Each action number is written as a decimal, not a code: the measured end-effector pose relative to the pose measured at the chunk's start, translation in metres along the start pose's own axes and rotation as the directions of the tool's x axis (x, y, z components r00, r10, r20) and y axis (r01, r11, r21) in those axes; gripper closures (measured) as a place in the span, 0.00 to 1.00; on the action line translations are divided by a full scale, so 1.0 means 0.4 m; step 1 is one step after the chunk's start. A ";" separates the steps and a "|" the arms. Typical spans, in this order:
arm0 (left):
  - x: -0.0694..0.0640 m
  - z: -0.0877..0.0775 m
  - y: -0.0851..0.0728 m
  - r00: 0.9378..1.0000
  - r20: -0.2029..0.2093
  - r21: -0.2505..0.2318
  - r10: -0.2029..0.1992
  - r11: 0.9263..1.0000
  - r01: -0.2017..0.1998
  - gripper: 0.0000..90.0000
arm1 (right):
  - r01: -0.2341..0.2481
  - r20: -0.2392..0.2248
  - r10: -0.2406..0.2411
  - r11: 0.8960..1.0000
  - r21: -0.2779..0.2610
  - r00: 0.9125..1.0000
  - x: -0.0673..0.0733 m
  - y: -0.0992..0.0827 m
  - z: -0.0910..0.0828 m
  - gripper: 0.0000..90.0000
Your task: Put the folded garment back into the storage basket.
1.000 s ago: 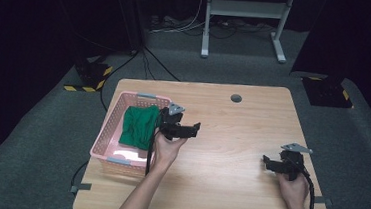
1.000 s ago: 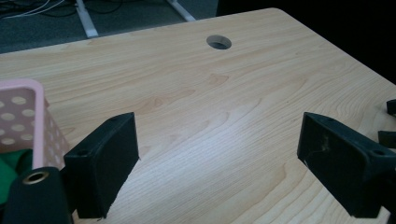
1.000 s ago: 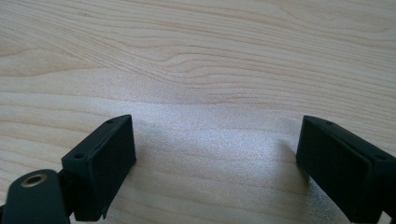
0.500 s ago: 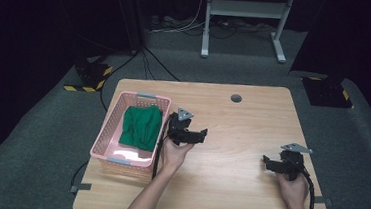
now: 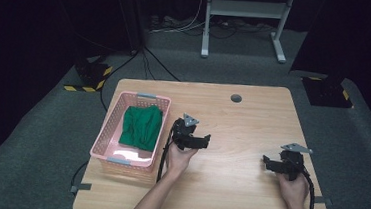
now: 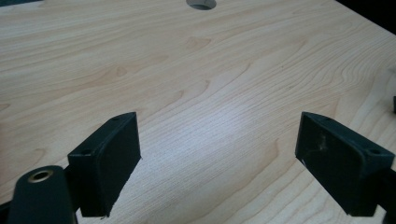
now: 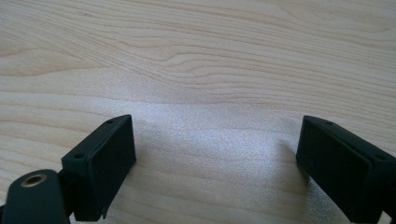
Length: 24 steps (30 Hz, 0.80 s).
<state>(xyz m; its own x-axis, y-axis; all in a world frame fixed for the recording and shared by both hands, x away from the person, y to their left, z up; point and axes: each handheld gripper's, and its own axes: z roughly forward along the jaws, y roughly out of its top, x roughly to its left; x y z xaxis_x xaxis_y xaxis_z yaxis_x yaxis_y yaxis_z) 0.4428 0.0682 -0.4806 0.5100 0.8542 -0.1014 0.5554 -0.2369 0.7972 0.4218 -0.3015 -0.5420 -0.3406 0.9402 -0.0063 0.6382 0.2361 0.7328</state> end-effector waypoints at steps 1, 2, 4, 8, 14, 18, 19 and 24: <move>0.000 0.004 -0.004 1.000 -0.001 0.001 -0.007 1.000 0.007 0.16 | 0.000 0.000 0.000 1.000 0.000 1.000 0.000 0.000 0.000 0.13; 0.000 0.009 -0.007 1.000 -0.002 0.003 -0.008 1.000 0.008 0.16 | 0.000 0.000 0.000 1.000 0.000 1.000 0.000 0.000 0.000 0.13; 0.000 0.019 -0.014 1.000 -0.003 0.016 -0.012 1.000 0.012 0.16 | 0.000 0.000 0.000 1.000 0.000 1.000 0.000 0.000 0.000 0.13; 0.000 0.032 -0.028 1.000 -0.012 0.023 -0.016 1.000 0.016 0.16 | 0.000 0.000 0.000 1.000 0.000 1.000 0.000 0.000 0.000 0.13; 0.001 0.054 -0.048 0.999 -0.044 0.051 0.004 0.999 -0.002 0.16 | 0.000 0.000 0.000 1.000 0.000 1.000 0.000 0.000 0.000 0.13; 0.004 0.066 -0.058 0.999 -0.052 0.064 -0.013 0.998 0.016 0.15 | 0.000 0.000 0.000 1.000 0.000 1.000 0.000 0.000 0.000 0.13; 0.005 0.069 -0.059 0.999 -0.053 0.068 -0.012 0.998 0.016 0.15 | 0.000 0.000 0.000 1.000 0.000 1.000 0.000 0.000 0.000 0.13; 0.002 0.083 -0.062 0.998 -0.068 0.071 -0.004 0.997 0.009 0.15 | 0.000 0.000 0.000 1.000 0.000 1.000 0.000 0.000 0.000 0.13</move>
<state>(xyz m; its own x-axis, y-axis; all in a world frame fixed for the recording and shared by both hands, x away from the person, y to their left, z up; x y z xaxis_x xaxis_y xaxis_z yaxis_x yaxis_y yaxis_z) 0.4512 0.0595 -0.5203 0.4620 0.8846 -0.0639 0.6047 -0.2615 0.7523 0.4217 -0.3015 -0.5420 -0.3408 0.9401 -0.0063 0.6382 0.2363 0.7327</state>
